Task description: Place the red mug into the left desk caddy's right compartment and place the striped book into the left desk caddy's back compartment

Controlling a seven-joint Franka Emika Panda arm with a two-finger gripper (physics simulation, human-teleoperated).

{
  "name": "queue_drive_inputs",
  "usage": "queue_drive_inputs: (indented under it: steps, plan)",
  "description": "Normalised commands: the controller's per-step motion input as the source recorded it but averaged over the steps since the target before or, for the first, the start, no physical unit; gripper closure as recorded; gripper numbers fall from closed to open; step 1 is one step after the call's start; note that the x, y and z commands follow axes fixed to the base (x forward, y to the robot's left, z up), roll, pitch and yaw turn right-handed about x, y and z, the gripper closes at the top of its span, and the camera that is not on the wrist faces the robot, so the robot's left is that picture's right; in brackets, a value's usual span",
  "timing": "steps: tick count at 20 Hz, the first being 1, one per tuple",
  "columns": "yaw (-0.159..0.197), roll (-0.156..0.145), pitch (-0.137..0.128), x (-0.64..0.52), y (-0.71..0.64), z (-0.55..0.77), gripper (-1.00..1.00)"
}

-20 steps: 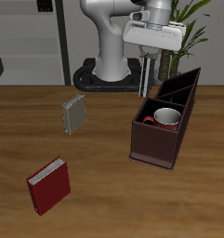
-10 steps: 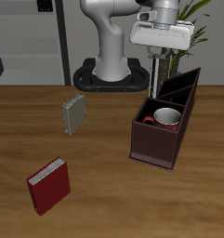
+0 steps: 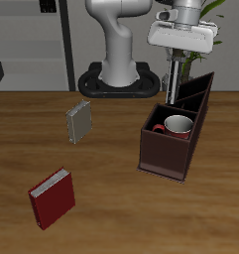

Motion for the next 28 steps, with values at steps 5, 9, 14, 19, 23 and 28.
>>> queue_drive_inputs:
  steps: [5,9,14,19,23,28]
  plan:
    - [0.003,0.044,-0.025,-0.09,0.22,0.07,1.00]
    - [-0.005,0.030,-0.024,-0.01,0.15,0.08,1.00]
    - [-0.015,0.036,-0.016,0.04,0.16,0.04,1.00]
    - [-0.019,-0.001,-0.007,0.06,0.11,0.00,1.00]
    - [-0.035,-0.008,0.013,0.13,0.05,-0.05,1.00]
    - [-0.036,-0.024,0.007,0.20,0.05,-0.04,1.00]
